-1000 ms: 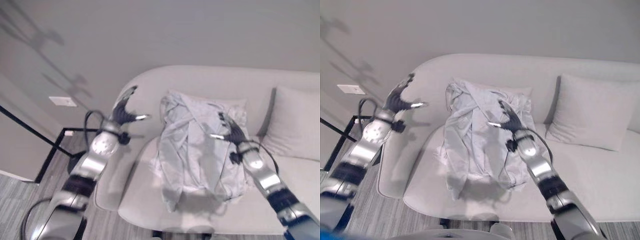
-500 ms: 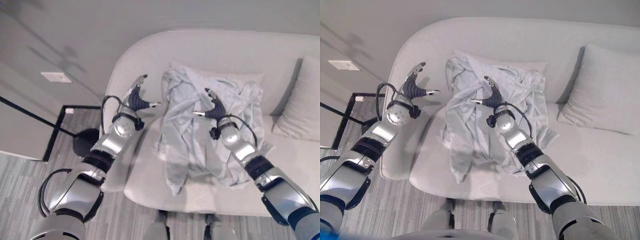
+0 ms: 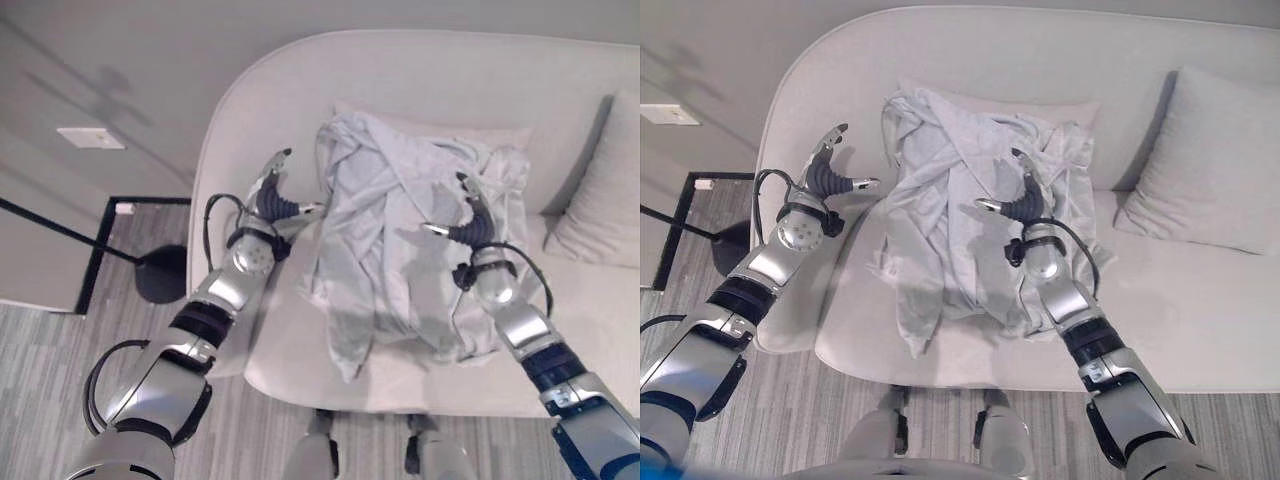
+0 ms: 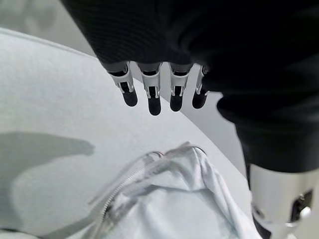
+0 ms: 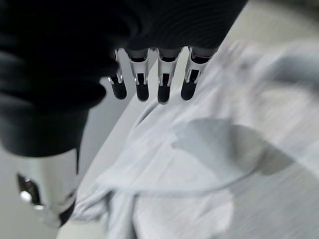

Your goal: Hang the clothes on the sofa on the clothes rack.

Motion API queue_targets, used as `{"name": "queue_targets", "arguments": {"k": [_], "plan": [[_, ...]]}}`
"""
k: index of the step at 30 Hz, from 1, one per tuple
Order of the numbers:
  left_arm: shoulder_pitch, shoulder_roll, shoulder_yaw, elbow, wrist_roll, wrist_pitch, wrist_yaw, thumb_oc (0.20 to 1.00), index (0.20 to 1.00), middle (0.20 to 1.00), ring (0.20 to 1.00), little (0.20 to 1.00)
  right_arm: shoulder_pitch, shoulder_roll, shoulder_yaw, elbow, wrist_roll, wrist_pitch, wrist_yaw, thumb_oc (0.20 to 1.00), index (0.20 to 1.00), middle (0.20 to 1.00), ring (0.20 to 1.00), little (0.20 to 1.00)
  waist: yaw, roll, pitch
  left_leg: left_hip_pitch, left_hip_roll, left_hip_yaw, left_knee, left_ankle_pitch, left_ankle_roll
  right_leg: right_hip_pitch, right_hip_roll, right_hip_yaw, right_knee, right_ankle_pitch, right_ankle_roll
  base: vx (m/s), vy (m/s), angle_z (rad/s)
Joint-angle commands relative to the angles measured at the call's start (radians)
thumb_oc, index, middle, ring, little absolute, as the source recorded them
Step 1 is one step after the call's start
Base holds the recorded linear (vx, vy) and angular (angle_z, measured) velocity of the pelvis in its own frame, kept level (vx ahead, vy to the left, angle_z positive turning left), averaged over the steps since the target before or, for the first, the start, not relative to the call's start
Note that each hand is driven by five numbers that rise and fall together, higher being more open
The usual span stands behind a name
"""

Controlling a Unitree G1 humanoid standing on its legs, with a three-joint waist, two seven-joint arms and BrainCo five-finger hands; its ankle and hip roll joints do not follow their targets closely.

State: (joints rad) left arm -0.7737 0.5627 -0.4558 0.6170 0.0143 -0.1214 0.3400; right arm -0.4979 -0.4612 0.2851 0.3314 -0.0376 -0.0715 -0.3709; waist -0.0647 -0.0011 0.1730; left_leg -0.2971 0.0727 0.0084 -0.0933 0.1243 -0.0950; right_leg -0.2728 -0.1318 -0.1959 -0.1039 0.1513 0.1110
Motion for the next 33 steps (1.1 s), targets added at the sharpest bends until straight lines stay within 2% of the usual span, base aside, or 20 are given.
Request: {"name": "queue_targets", "arguments": {"k": [1, 9, 14, 19, 23, 30, 33], "plan": [[-0.024, 0.030, 0.002, 0.024, 0.003, -0.045, -0.013, 1.000, 1.000, 1.000, 1.000, 1.000, 0.011, -0.049, -0.037, 0.054, 0.075, -0.075, 0.018, 1.000, 1.000, 1.000, 1.000, 1.000, -0.007, 0.011, -0.070, 0.022, -0.033, 0.025, 0.006, -0.064, 0.037, -0.115, -0.077, 0.131, 0.017, -0.020, 0.132, 0.00, 0.021, -0.17], [-0.047, 0.038, -0.026, 0.041, -0.032, -0.056, -0.026, 1.000, 1.000, 1.000, 1.000, 1.000, -0.062, -0.162, -0.044, 0.219, 0.138, -0.088, 0.014, 1.000, 1.000, 1.000, 1.000, 1.000, -0.018, 0.012, -0.068, 0.021, -0.039, 0.040, 0.006, -0.064, 0.039, -0.129, -0.075, 0.139, 0.017, -0.005, 0.137, -0.01, 0.019, -0.09], [-0.106, 0.030, -0.079, 0.081, -0.049, -0.057, -0.035, 1.000, 1.000, 1.000, 1.000, 1.000, -0.130, -0.187, -0.016, 0.344, 0.191, -0.088, 0.025, 1.000, 1.000, 1.000, 1.000, 1.000, -0.021, 0.014, -0.067, 0.009, -0.039, 0.042, 0.006, -0.062, 0.038, -0.143, -0.075, 0.140, 0.017, 0.002, 0.139, -0.01, -0.004, -0.08], [-0.226, 0.004, -0.162, 0.170, -0.101, -0.054, -0.042, 1.000, 1.000, 1.000, 1.000, 1.000, -0.328, -0.194, 0.097, 0.558, 0.307, -0.072, 0.066, 1.000, 1.000, 1.000, 1.000, 1.000, -0.010, 0.023, -0.045, -0.022, -0.045, 0.044, 0.006, -0.047, 0.034, -0.178, -0.077, 0.141, 0.017, 0.019, 0.142, -0.03, -0.014, -0.01], [-0.274, -0.009, -0.184, 0.213, -0.132, -0.052, -0.040, 1.000, 1.000, 1.000, 1.000, 1.000, -0.433, -0.169, 0.133, 0.642, 0.382, -0.066, 0.083, 1.000, 1.000, 1.000, 1.000, 1.000, -0.004, 0.031, -0.030, -0.041, -0.048, 0.050, 0.006, -0.037, 0.031, -0.202, -0.076, 0.146, 0.017, 0.030, 0.144, -0.03, -0.016, -0.04], [-0.299, -0.016, -0.192, 0.230, -0.149, -0.053, -0.041, 1.000, 1.000, 1.000, 1.000, 1.000, -0.480, -0.154, 0.145, 0.673, 0.425, -0.069, 0.090, 1.000, 1.000, 1.000, 1.000, 1.000, -0.001, 0.039, -0.022, -0.051, -0.047, 0.050, 0.006, -0.036, 0.030, -0.212, -0.074, 0.144, 0.017, 0.030, 0.144, -0.01, -0.008, -0.02], [-0.326, -0.011, -0.204, 0.241, -0.166, -0.048, -0.050, 1.000, 1.000, 1.000, 1.000, 1.000, -0.525, -0.120, 0.167, 0.653, 0.513, -0.082, 0.117, 1.000, 1.000, 1.000, 1.000, 1.000, 0.002, 0.045, -0.020, -0.072, -0.047, 0.050, 0.006, -0.028, 0.026, -0.235, -0.073, 0.145, 0.017, 0.036, 0.143, 0.01, -0.057, 0.01]]}}
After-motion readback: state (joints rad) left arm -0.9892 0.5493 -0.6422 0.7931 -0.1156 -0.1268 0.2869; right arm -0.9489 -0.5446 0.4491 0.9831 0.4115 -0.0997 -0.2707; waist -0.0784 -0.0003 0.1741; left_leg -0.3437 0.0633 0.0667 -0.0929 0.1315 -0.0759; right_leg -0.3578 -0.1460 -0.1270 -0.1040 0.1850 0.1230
